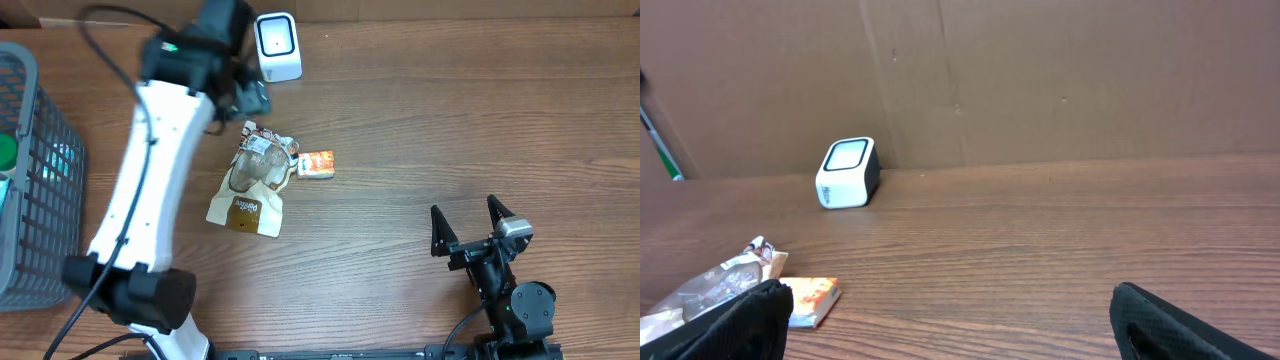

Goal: Scan the item barcode
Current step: 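Hold the bread bag under the scanner, then release it on the table, then retract the left gripper back over the basket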

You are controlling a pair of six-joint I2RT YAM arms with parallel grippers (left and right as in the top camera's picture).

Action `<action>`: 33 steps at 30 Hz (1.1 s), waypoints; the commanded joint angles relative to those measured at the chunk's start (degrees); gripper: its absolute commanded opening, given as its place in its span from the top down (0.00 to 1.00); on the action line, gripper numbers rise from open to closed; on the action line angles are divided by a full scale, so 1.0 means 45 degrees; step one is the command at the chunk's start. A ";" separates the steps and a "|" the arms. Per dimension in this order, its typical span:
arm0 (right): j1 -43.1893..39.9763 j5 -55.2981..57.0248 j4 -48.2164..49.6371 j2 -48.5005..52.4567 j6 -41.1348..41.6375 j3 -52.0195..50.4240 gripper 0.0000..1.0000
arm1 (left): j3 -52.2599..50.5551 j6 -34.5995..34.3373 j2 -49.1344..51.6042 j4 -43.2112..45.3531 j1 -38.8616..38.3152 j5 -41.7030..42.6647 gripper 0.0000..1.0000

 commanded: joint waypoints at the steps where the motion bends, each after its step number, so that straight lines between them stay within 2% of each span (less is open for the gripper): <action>1: -0.0044 0.0024 0.0068 -0.0141 0.0024 -0.0146 0.00 | 0.2875 0.0753 -0.0325 -0.1069 0.0952 -0.0233 0.20; 3: -0.0044 0.0024 0.0068 -0.0141 0.0024 -0.0146 0.00 | 0.4682 0.0981 -0.0325 -0.1889 0.1642 -0.0228 0.20; 6: -0.0044 0.0024 0.0068 -0.0141 0.0029 -0.0146 0.00 | 0.6246 0.1350 -0.0355 -0.2521 0.2501 -0.0238 0.17; 9: -0.0044 0.0024 0.0068 -0.0141 0.0029 -0.0146 0.00 | 0.6844 0.1744 -0.0685 -0.2521 0.3594 -0.0170 0.11; 15: -0.0044 0.0024 0.0068 -0.0141 0.0029 -0.0146 0.00 | 0.6839 0.1690 -0.1175 -0.2521 0.6504 0.0248 0.04; 20: -0.0044 0.0024 0.0068 -0.0141 0.0024 -0.0146 0.00 | 0.6460 0.1695 -0.1175 -0.2526 0.8490 0.0928 0.03; 33: -0.0044 0.0024 0.0068 -0.0141 0.0029 -0.0146 0.00 | 0.3633 0.1141 -0.1166 -0.2205 1.1968 0.0821 0.03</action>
